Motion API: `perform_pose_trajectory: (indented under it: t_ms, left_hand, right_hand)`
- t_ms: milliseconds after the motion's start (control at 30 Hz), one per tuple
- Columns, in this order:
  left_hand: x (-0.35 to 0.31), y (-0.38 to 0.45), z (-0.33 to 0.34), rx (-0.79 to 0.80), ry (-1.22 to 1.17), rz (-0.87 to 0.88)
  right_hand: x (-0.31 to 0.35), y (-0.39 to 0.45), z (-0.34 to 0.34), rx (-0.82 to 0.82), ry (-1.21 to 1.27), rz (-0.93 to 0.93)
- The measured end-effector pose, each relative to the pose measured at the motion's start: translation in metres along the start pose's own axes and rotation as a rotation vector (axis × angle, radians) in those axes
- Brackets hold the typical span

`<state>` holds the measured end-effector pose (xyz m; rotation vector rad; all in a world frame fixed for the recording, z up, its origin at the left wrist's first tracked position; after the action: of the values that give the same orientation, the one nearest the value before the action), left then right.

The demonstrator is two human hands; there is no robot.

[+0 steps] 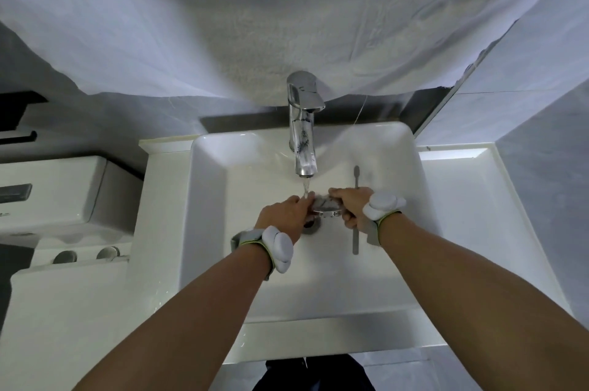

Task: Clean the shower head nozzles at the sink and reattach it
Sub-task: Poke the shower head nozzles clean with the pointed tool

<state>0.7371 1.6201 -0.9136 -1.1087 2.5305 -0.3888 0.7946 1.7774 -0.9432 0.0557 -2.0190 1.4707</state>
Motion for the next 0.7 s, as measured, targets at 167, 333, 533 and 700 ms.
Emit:
perform_pose_trajectory:
  t_ms: [167,333,533,700]
  left_hand:
    - [0.017,0.003,-0.011,0.02,-0.041,-0.129]
    - [0.013,0.01,-0.021,-0.012,-0.014,-0.175]
    - [-0.003,0.013,-0.025,-0.044,-0.048,-0.02]
    - [0.001,0.004,-0.024,0.078,-0.301,-0.054]
  right_hand:
    - [-0.002,0.007,-0.019,-0.019,0.144,-0.019]
    - [-0.001,0.008,-0.017,-0.067,0.253,0.025]
    - [0.004,-0.005,-0.007,-0.036,0.186,0.05]
    - [0.002,-0.018,-0.006,0.01,0.184,0.012]
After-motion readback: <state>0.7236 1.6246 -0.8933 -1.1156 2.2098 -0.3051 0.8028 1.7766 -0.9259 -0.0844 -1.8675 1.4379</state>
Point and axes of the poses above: each hand's wrist, its own y-axis towards the middle knuckle, its own z-axis out of the palm, x = y × z, the point moved 5 cm from there along y, towards the middle knuckle, and after that the axes turned 2 degrees about -x, right-handed, at the moved point
